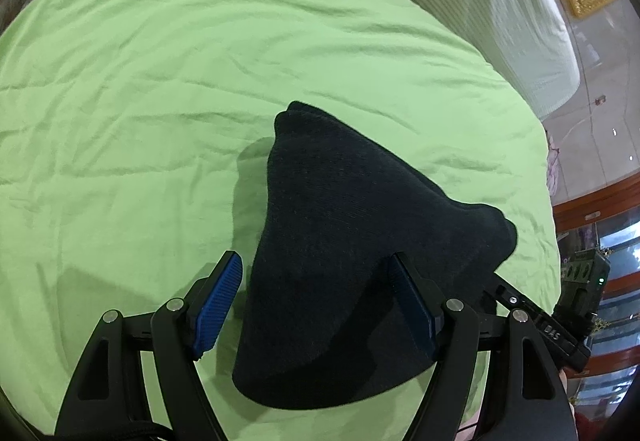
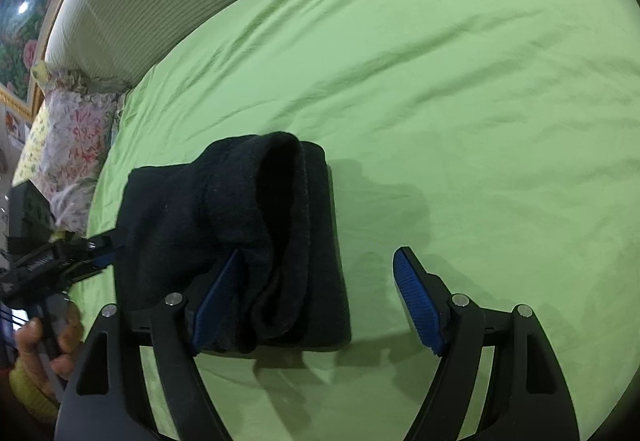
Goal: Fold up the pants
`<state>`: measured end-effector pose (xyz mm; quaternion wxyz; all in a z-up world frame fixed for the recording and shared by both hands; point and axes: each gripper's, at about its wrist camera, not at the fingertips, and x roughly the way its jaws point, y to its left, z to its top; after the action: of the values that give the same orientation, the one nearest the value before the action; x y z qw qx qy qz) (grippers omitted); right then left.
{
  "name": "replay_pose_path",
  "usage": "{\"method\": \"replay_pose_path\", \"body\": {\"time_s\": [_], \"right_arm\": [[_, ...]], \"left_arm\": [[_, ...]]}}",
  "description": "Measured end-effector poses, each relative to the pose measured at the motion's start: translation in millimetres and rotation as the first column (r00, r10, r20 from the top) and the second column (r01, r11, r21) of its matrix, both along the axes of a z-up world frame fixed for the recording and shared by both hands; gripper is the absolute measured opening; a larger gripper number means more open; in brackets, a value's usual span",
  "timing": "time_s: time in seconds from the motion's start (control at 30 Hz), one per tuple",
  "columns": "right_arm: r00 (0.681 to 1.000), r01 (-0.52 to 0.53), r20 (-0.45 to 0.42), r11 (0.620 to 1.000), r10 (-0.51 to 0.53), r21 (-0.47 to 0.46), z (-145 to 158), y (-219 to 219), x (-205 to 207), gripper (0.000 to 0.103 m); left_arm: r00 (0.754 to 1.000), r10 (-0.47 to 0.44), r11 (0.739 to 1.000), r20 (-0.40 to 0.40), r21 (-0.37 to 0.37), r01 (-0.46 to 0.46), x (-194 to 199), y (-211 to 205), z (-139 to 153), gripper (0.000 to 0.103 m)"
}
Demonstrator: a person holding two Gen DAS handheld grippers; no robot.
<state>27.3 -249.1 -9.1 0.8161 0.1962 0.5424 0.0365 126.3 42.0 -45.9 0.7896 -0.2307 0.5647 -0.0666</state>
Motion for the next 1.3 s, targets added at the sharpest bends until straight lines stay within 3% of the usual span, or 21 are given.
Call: {"method": "replay_pose_path", "body": {"time_s": [0.17, 0.27, 0.4, 0.47, 0.57, 0.63, 0.8, 1.03, 1.3], "right_arm": [[0.999, -0.045, 0.017, 0.997, 0.044, 0.069, 1, 8, 4, 0.078], [0.998, -0.063, 0.001, 0.995, 0.063, 0.076, -8, 11, 8, 0.078], [0.999, -0.043, -0.022, 0.987, 0.047, 0.154, -26, 2, 10, 0.077], [0.998, -0.051, -0.02, 0.984, 0.055, 0.172, -28, 0, 10, 0.074], [0.997, -0.065, -0.02, 0.981, 0.07, 0.184, -28, 1, 11, 0.068], [0.997, -0.077, -0.017, 0.98, 0.081, 0.183, -26, 1, 10, 0.059], [0.992, -0.125, 0.013, 0.981, 0.124, 0.15, -7, 13, 10, 0.046], [0.981, -0.184, 0.095, 0.97, 0.171, 0.159, 26, 28, 19, 0.041], [0.951, -0.283, 0.172, 0.947, 0.258, 0.149, 49, 67, 63, 0.041]], "left_arm": [[1.0, 0.001, 1.0, -0.004, -0.017, -0.001, 4, 4, -8, 0.078], [1.0, 0.013, 1.0, -0.007, -0.022, -0.013, 7, 6, -12, 0.08], [1.0, 0.024, 0.998, -0.016, -0.055, -0.025, 9, 10, -23, 0.079], [0.999, 0.032, 0.996, -0.022, -0.077, -0.033, 10, 12, -29, 0.075], [1.0, 0.022, 0.993, -0.016, -0.12, -0.023, 9, 12, -32, 0.057], [1.0, 0.011, 0.994, -0.005, -0.11, -0.012, 8, 9, -28, 0.053], [0.999, -0.009, 0.992, 0.031, -0.128, 0.013, 5, 5, -15, 0.031], [0.996, 0.009, 0.993, 0.094, -0.121, 0.002, 0, 15, 17, 0.026], [0.979, 0.107, 0.99, 0.172, -0.112, -0.088, 1, 63, 55, 0.026]]}}
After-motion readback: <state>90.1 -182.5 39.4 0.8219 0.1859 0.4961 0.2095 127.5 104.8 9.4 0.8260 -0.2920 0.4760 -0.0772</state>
